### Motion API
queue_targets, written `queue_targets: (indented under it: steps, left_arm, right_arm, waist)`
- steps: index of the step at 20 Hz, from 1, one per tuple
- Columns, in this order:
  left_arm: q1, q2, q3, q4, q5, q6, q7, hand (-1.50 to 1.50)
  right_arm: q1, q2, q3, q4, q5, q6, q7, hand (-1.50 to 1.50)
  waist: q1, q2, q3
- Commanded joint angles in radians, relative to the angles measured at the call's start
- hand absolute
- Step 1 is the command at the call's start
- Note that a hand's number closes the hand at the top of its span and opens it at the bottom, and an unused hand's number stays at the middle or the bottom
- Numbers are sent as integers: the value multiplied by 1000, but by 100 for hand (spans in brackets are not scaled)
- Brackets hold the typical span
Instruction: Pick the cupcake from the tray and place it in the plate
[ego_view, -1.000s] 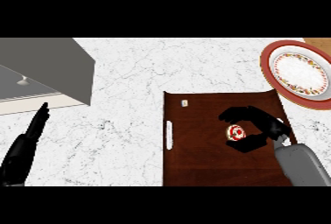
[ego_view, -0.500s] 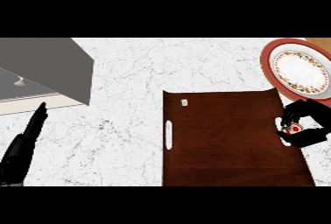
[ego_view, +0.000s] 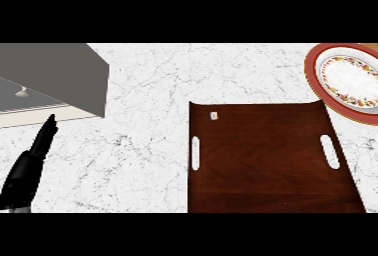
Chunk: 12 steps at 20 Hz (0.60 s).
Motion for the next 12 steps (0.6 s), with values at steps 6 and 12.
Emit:
queue_targets:
  steps: [6,12]
  left_arm:
    - [-7,5,-13,7,-3,-20,-8,0]
    - [-27,7,-6,37,-8,-15,-2,0]
  right_arm:
    - [-64,-115,-179,212,-1,-279,-267,150]
    - [-127,-152,-256,303,-83,-252,-571,150]
  waist:
    - [24,-7,4]
    - [19,-15,-2]
